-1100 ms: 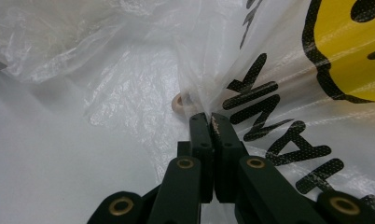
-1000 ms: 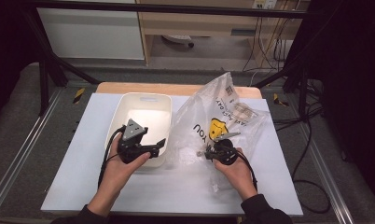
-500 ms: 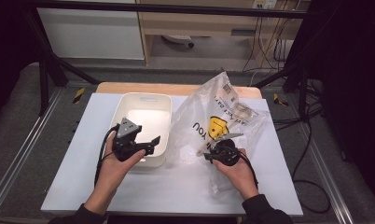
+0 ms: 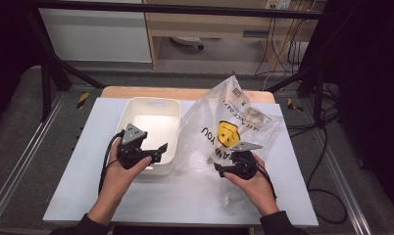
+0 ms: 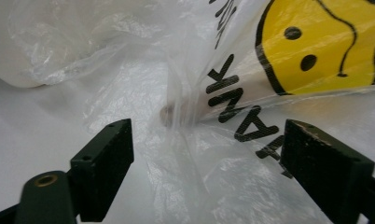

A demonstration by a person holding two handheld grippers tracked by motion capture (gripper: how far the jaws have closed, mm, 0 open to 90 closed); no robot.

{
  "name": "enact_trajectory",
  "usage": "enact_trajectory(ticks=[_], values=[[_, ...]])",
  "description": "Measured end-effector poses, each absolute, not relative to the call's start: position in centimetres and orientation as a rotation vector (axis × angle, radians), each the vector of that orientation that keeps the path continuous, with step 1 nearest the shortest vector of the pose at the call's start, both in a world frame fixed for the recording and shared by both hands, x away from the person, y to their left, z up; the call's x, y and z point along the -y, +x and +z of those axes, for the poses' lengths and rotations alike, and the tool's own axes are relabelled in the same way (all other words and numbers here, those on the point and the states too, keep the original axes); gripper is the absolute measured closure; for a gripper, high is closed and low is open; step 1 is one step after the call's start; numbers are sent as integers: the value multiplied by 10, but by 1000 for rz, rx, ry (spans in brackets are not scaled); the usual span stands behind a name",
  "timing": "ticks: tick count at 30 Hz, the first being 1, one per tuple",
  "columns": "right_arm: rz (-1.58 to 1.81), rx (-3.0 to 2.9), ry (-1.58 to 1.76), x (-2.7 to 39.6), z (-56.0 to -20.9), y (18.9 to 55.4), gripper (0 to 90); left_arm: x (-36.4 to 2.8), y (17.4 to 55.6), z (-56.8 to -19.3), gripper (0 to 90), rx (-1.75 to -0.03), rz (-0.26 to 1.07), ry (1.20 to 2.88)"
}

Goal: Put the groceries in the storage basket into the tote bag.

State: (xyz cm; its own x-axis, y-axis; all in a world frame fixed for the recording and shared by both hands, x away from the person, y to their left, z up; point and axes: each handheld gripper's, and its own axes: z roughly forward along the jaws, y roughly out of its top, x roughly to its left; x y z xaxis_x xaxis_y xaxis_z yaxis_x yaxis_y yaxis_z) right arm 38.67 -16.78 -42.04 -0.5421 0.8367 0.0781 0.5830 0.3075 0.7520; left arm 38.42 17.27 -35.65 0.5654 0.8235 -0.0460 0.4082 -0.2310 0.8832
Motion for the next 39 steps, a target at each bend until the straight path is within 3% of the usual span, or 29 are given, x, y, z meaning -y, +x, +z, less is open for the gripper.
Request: enact_trajectory(ticks=[5,11,27,39], values=[[1099,-2187,1278,175,-416,380,85,-173,384,-357,119,-994,539,1846],[1113,-2131,1284,189,-412,369,61,-174,384,-356,110,-999,540,1838],[1006,-2023,1485,244,-423,349,75,-172,384,-357,113,-1003,536,1845],[897,-2136,1570,240,-446,351,58,-172,383,-356,115,-1006,537,1847]])
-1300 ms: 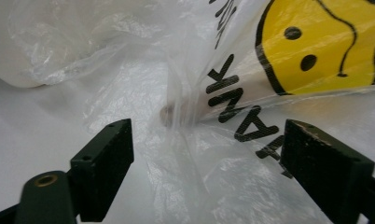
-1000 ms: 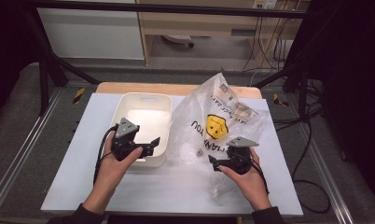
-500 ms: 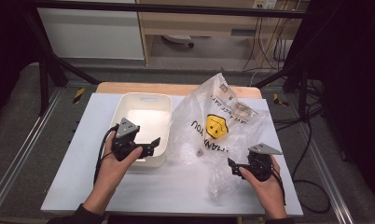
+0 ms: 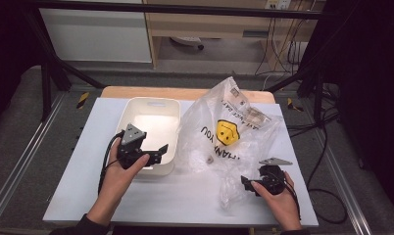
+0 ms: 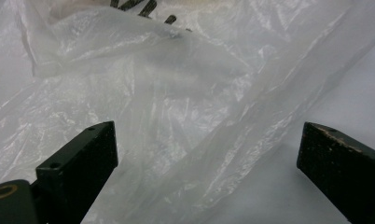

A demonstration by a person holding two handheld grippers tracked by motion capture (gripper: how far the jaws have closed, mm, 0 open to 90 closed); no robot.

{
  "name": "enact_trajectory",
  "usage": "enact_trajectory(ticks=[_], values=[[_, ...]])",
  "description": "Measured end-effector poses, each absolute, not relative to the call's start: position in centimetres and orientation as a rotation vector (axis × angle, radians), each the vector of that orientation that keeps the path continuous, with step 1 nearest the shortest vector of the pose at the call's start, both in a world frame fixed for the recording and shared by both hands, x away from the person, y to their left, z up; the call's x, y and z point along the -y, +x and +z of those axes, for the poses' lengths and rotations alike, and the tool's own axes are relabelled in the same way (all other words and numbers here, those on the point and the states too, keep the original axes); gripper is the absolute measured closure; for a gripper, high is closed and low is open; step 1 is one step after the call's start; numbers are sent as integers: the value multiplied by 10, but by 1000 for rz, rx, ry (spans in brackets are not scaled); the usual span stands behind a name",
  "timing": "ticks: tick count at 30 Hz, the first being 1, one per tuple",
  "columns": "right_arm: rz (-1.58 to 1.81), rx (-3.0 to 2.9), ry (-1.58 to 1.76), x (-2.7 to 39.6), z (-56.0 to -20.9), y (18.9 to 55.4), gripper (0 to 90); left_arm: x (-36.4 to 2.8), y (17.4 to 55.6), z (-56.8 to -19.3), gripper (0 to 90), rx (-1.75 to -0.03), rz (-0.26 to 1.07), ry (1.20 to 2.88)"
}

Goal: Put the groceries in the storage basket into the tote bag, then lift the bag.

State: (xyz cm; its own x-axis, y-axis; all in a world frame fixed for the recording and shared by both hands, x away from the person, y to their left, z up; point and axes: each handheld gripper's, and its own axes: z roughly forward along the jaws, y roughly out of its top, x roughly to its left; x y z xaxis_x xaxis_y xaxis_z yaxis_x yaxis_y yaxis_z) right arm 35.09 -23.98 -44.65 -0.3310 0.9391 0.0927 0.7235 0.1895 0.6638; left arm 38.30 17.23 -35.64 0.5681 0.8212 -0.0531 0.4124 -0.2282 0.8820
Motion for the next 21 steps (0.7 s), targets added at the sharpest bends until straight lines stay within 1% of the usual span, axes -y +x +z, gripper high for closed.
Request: enact_trajectory(ticks=[7,11,15,19,21], values=[[810,-2191,1506,224,-455,351,13,-172,382,-356,116,-1005,537,1846],[798,-2192,1468,220,-457,348,33,-172,382,-355,116,-1006,535,1845],[818,-2176,1462,223,-454,347,165,-172,383,-355,117,-1010,535,1838],[840,-2151,1452,227,-452,345,384,-171,382,-355,120,-1006,537,1839],[859,-2152,1441,227,-452,345,477,-170,382,-355,120,-1008,534,1839]])
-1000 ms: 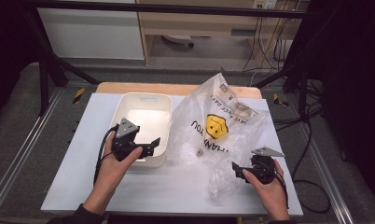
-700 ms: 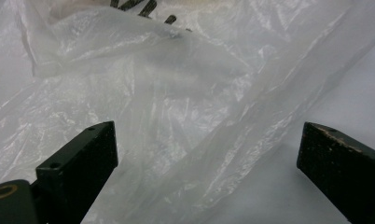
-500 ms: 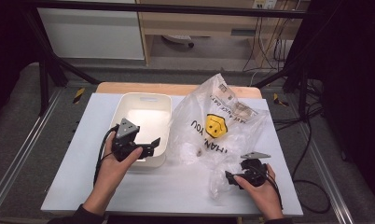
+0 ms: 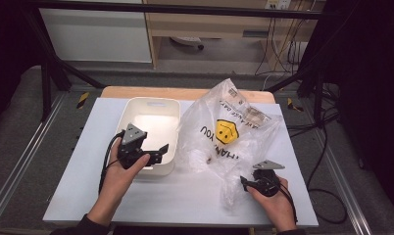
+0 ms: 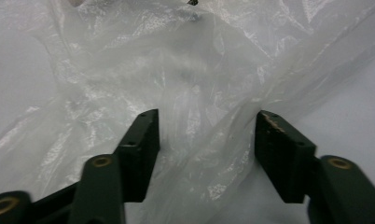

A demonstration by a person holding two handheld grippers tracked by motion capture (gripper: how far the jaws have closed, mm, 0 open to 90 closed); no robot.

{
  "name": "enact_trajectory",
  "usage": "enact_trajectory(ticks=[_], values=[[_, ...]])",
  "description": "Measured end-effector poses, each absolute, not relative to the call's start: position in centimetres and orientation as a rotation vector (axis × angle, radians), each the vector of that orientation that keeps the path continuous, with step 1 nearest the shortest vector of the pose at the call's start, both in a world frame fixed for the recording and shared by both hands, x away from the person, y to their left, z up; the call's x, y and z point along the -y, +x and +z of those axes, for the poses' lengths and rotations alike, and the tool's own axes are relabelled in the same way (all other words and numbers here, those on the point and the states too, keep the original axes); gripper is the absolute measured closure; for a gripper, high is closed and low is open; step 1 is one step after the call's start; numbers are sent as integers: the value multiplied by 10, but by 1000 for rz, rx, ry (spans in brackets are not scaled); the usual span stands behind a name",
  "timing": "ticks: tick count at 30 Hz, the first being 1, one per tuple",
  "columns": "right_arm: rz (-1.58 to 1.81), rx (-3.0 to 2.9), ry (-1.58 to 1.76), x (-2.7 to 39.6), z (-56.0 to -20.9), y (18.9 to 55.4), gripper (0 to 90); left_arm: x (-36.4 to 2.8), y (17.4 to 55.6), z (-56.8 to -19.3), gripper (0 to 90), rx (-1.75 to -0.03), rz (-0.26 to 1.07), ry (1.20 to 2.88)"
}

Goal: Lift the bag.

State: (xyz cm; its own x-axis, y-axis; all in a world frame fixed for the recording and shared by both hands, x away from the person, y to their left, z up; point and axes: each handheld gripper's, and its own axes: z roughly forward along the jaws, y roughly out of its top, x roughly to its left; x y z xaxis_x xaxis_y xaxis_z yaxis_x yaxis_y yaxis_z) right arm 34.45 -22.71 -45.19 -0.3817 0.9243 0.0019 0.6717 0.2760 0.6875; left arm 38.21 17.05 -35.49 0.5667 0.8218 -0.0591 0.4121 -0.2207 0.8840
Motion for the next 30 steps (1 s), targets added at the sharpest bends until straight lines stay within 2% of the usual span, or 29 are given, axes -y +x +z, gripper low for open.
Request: enact_trajectory(ticks=[6,10,30], values=[[888,-2188,1387,226,-451,345,751,-169,382,-355,121,-1004,535,1842],[911,-2222,1388,228,-450,348,886,-170,382,-355,122,-1001,537,1853],[887,-2194,1461,279,-443,344,900,-165,378,-353,125,-986,535,1854]])
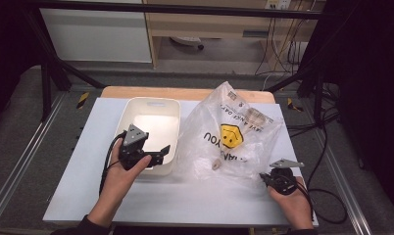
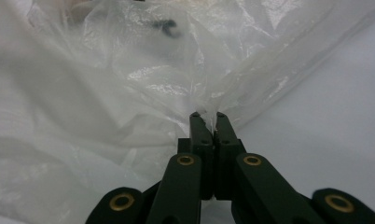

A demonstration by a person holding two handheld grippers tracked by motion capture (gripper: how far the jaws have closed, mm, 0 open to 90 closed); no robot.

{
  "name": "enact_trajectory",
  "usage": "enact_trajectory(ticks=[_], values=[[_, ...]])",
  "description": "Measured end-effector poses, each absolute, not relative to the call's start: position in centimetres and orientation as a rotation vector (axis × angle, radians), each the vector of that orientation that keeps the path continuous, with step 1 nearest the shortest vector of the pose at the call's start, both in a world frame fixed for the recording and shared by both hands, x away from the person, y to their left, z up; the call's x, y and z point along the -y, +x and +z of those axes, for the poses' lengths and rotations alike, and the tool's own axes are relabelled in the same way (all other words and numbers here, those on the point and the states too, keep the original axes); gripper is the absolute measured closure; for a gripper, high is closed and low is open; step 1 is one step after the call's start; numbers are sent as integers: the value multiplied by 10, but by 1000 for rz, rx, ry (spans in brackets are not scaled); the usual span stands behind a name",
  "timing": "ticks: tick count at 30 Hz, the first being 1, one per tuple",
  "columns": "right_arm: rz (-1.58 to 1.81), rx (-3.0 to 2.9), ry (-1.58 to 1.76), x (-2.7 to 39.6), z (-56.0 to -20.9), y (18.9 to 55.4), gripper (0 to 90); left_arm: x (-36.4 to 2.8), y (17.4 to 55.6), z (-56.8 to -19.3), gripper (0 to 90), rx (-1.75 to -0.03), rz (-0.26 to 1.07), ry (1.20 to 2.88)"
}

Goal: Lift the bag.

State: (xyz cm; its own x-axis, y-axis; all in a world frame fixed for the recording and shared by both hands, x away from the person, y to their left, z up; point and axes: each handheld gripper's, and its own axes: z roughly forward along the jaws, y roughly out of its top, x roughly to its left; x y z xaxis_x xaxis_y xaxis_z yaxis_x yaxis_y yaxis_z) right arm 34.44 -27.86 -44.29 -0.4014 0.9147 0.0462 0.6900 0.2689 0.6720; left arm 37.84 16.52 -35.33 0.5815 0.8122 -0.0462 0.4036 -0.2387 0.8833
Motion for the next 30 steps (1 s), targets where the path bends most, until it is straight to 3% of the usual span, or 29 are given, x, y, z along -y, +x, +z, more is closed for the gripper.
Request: enact_trajectory(ticks=[11,23,30], values=[[838,-2126,1506,310,-444,345,900,-147,370,-353,125,-937,519,1883],[827,-2079,1537,325,-447,351,900,-74,355,-366,127,-822,498,1972],[832,-2045,1562,338,-448,351,900,-52,354,-382,131,-822,477,2033]])
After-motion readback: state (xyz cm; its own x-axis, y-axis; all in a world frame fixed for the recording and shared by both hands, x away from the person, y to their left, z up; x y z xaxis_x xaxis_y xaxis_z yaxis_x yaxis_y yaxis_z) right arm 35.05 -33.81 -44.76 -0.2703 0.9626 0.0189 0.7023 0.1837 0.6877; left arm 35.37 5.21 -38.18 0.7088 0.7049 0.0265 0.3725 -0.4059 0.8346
